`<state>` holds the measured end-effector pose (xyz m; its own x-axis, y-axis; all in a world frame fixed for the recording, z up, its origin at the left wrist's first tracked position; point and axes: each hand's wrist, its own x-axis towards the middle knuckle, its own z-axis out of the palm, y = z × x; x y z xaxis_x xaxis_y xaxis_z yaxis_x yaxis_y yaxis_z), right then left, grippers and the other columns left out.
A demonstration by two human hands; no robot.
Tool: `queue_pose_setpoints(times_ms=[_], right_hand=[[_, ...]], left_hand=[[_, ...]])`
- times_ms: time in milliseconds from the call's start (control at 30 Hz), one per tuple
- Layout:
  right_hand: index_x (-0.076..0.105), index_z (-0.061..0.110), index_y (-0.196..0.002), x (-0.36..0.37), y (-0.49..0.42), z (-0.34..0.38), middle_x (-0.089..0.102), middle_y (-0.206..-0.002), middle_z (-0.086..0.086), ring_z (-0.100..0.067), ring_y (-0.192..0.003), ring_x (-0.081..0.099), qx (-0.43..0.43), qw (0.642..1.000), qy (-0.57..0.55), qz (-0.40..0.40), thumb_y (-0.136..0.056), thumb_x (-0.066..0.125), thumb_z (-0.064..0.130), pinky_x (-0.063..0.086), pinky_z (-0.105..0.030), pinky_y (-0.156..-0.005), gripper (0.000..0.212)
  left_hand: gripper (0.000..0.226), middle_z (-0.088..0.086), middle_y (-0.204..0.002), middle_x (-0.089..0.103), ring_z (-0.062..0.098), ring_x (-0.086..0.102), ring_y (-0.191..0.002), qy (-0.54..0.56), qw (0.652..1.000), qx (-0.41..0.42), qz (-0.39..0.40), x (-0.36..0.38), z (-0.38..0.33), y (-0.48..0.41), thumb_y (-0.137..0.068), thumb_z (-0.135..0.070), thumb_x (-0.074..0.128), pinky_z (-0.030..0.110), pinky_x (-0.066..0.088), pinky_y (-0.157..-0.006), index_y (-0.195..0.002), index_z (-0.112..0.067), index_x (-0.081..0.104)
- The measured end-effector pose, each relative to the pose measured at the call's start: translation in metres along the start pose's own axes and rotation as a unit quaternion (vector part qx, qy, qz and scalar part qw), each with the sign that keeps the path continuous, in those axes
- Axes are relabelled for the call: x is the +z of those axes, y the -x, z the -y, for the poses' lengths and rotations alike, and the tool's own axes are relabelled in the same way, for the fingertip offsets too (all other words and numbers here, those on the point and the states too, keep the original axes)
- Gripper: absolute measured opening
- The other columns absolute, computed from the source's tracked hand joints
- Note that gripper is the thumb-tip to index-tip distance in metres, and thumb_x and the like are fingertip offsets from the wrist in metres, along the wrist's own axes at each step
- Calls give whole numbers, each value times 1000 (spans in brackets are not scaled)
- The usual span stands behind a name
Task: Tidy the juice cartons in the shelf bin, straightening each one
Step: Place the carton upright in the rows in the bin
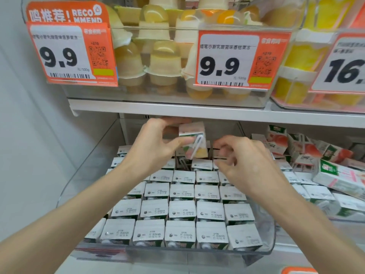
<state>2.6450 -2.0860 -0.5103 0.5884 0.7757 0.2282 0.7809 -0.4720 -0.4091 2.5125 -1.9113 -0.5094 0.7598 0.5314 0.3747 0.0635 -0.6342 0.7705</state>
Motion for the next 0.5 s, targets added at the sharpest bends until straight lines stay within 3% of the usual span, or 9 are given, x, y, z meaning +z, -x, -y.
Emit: queue_pose_setpoints(times_ms=[67, 100, 167, 233, 367, 500], right_hand=[[76, 31, -107, -2, -2, -9, 60, -67, 18, -12, -73, 60, 14, 1000, 11, -10, -97, 69, 18, 51, -30, -71, 18], [76, 32, -102, -2, -2, -11, 59, -64, 17, -13, -72, 61, 15, 1000, 17, -5, -97, 69, 19, 52, -30, -69, 16], [76, 36, -100, -2, -2, -11, 65, -70, 16, -13, -77, 64, -2, 999, 40, 8, -98, 67, 22, 52, -30, -66, 16], [75, 38, -103, -1, -1, -9, 68, -77, 15, -11, -77, 61, -23, 997, 70, 17, -99, 65, 25, 41, -23, -57, 17], [73, 39, -112, 3, 0, -9, 72, -95, 14, -13, -81, 58, -40, 994, 99, 30, -103, 60, 28, 40, -28, -67, 19], [72, 39, -114, 2, 4, -15, 72, -94, 15, -7, -81, 55, -70, 993, 91, 41, -104, 59, 28, 42, -26, -66, 19]], left_hand=[[34, -16, -118, 75, 6, 71, -111, -24, 1000, -15, -7, 10, 1, -11, -92, -26, 82, 32, 56, -104, -124, -25, 72], [35, -14, -120, 76, 7, 72, -110, -35, 999, -20, -3, 17, 2, -15, -93, -25, 82, 29, 56, -103, -126, -26, 71], [36, -12, -121, 76, -6, 68, -101, -52, 999, -14, 7, 30, 5, -20, -93, -19, 81, 9, 51, -95, -128, -26, 71], [37, -13, -118, 75, -22, 61, -92, -58, 998, -7, 10, 38, 8, -23, -94, -16, 80, -4, 44, -84, -129, -24, 70], [35, -28, -104, 68, -31, 57, -87, -55, 998, -2, 9, 42, 13, -30, -95, -15, 79, -6, 43, -80, -128, -25, 71], [32, -35, -99, 63, -29, 60, -86, -44, 999, 3, 10, 43, 15, -34, -96, -13, 77, -5, 44, -80, -115, -35, 66]])
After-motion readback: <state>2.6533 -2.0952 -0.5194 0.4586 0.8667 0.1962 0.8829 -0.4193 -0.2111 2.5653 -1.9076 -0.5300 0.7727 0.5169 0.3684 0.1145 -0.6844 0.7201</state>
